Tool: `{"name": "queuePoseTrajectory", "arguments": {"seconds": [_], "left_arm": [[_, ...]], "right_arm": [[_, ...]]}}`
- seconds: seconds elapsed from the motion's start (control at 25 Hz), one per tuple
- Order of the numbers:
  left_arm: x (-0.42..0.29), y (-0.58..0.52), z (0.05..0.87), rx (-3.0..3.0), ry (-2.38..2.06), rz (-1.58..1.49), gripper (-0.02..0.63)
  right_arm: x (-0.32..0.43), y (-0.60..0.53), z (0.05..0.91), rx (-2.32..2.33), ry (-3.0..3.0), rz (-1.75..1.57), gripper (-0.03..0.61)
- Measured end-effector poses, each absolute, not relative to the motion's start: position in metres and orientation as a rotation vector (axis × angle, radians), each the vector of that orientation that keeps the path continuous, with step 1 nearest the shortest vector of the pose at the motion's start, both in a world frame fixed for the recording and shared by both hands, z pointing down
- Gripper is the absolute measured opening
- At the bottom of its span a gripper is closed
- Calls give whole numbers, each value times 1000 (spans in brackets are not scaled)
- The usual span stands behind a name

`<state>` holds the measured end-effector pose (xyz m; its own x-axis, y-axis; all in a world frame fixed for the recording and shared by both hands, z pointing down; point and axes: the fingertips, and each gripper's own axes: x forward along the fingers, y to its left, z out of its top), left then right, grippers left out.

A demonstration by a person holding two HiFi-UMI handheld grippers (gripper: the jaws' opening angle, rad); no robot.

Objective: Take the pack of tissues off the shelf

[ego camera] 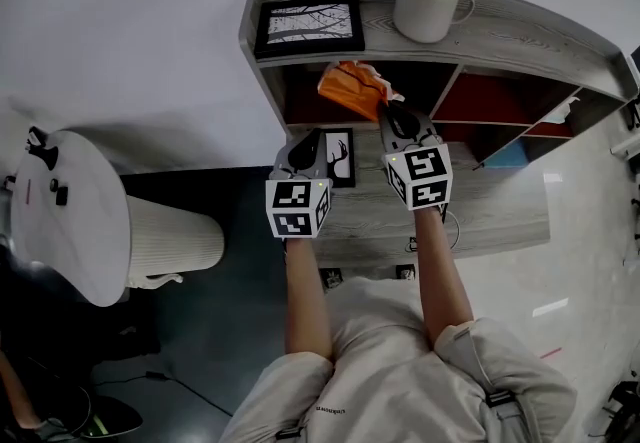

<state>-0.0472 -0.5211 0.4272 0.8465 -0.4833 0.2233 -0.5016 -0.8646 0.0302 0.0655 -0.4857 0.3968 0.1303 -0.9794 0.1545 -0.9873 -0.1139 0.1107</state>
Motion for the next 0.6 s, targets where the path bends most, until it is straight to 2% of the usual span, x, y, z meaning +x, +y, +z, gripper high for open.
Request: {"name": "queuePoseTrajectory", "arguments": {"seconds": [0.6], "left_arm": [[-56, -497, 427, 2889, -933, 336, 9]], "right_arm": [[51, -471, 389, 2111, -2164, 51, 20]]}}
